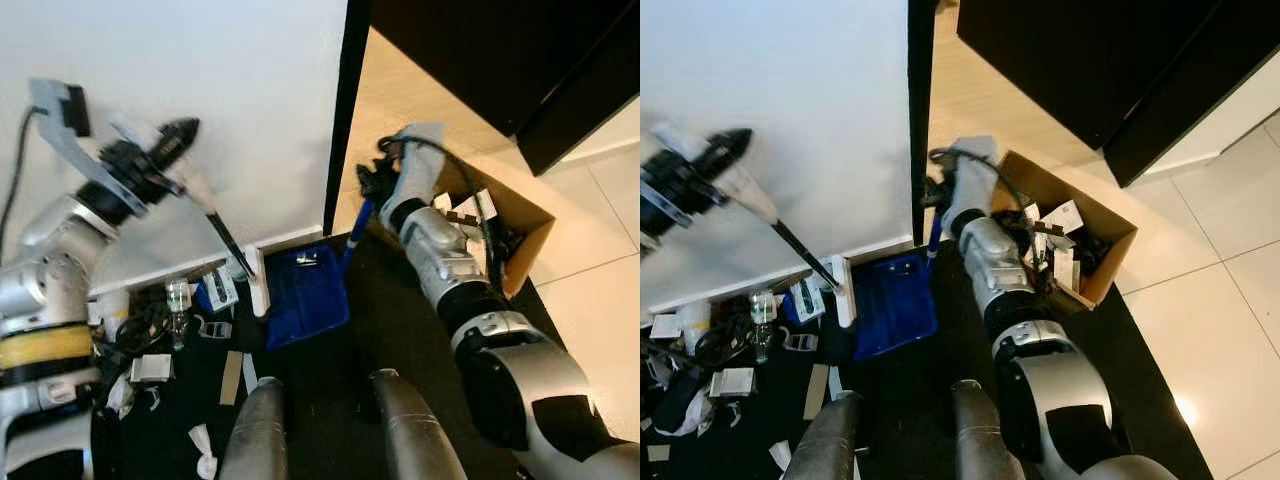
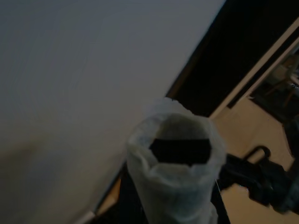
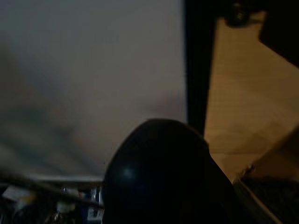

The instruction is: Sweep floor

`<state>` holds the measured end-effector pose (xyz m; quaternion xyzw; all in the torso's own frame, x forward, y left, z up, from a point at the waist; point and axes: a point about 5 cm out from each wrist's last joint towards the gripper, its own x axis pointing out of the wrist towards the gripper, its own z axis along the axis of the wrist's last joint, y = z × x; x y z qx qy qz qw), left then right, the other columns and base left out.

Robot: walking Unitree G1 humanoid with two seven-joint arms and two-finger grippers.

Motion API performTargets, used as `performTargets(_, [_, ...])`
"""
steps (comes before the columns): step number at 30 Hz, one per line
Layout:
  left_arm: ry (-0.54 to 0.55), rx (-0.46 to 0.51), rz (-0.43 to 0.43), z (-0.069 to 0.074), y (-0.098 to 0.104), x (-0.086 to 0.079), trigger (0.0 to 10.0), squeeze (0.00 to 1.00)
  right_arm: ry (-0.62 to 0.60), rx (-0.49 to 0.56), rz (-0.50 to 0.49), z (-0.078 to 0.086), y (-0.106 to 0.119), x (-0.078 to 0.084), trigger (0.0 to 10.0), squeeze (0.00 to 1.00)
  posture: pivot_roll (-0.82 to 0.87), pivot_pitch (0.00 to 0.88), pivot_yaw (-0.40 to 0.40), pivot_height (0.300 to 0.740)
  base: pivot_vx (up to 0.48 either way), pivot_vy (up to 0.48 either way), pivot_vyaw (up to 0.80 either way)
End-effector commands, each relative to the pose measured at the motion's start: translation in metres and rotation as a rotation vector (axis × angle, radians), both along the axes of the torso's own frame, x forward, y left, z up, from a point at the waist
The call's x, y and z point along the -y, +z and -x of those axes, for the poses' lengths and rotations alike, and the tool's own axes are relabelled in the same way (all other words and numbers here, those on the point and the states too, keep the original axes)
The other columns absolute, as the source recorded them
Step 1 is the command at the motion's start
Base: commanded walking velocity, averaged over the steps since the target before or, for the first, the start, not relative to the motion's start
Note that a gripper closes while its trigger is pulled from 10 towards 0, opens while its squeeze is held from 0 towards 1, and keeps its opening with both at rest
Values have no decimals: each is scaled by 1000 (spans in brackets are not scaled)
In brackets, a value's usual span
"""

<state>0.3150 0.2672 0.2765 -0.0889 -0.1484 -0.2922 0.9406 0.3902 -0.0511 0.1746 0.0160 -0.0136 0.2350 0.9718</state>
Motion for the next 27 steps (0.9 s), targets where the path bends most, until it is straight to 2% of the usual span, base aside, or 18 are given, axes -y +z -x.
performTargets(1, [52, 68, -30, 7, 15, -17, 10000, 0, 43, -141, 78, 14, -40, -9, 10000, 0, 123, 402, -24, 740, 0, 0, 0])
performTargets(3, [60, 77, -37, 9, 18, -21, 10000, 0, 37, -143, 106, 14, -42, -9, 10000, 0, 124, 402, -24, 740, 0, 0, 0])
performTargets(5, [69, 68, -106, 13, 19, -27, 10000, 0, 29, -147, 113, 14, -42, -11, 10000, 0, 127, 400, -27, 740, 0, 0, 0])
performTargets(6, [69, 68, -106, 13, 19, -27, 10000, 0, 29, -147, 113, 14, -42, -11, 10000, 0, 127, 400, -27, 740, 0, 0, 0])
performTargets(8, [61, 21, -177, 16, 13, -31, 10000, 0, 17, -154, 104, 14, -42, -12, 10000, 0, 127, 399, -26, 740, 0, 0, 0])
performTargets(9, [61, 21, -177, 16, 13, -31, 10000, 0, 17, -154, 104, 14, -42, -12, 10000, 0, 127, 399, -26, 740, 0, 0, 0])
performTargets(11, [-9, -88, -226, 26, -6, -30, 10000, 0, -4, -156, 104, 14, -42, -11, 10000, 0, 127, 397, -23, 740, 0, 0, 0])
performTargets(16, [-38, -121, -242, 30, -13, -29, 10000, 0, -12, -154, 107, 14, -42, -11, 10000, 0, 127, 397, -23, 740, 0, 0, 0])
performTargets(17, [-61, -229, -188, 36, -49, -25, 10000, 0, -33, -156, 106, 13, -42, -12, 10000, 0, 124, 389, -28, 740, 0, 0, 0])
performTargets(18, [-61, -229, -188, 36, -49, -25, 10000, 0, -33, -156, 106, 13, -42, -12, 10000, 0, 124, 389, -28, 740, 0, 0, 0])
performTargets(20, [-50, -322, -112, 39, -84, -21, 10000, 0, -37, -157, 101, 14, -42, -13, 10000, 0, 115, 386, -29, 740, 0, 0, 0])
performTargets(21, [-50, -322, -112, 39, -84, -21, 10000, 0, -37, -157, 101, 14, -42, -13, 10000, 0, 115, 386, -29, 740, 0, 0, 0])
performTargets(22, [-57, -359, -106, 41, -98, -19, 10000, 0, -34, -153, 97, 14, -42, -13, 10000, 0, 109, 386, -28, 740, 0, 0, 0])
performTargets(23, [-65, -392, -64, 42, -108, -18, 10000, 0, -32, -150, 95, 14, -41, -12, 10000, 0, 109, 382, -31, 740, 0, 0, 0])
performTargets(24, [-65, -392, -64, 42, -108, -18, 10000, 0, -32, -150, 95, 14, -41, -12, 10000, 0, 109, 382, -31, 740, 0, 0, 0])
performTargets(25, [-71, -428, -9, 42, -118, -15, 10000, 0, -33, -149, 93, 13, -41, -10, 10000, 0, 116, 381, -31, 740, 0, 0, 0])
performTargets(26, [-71, -428, -9, 42, -118, -15, 10000, 0, -33, -149, 93, 13, -41, -10, 10000, 0, 116, 381, -31, 740, 0, 0, 0])
performTargets(27, [-105, -542, 130, 46, -152, -3, 10000, 0, -37, -151, 92, 13, -42, -9, 10000, 0, 114, 380, -31, 740, 0, 0, 0])
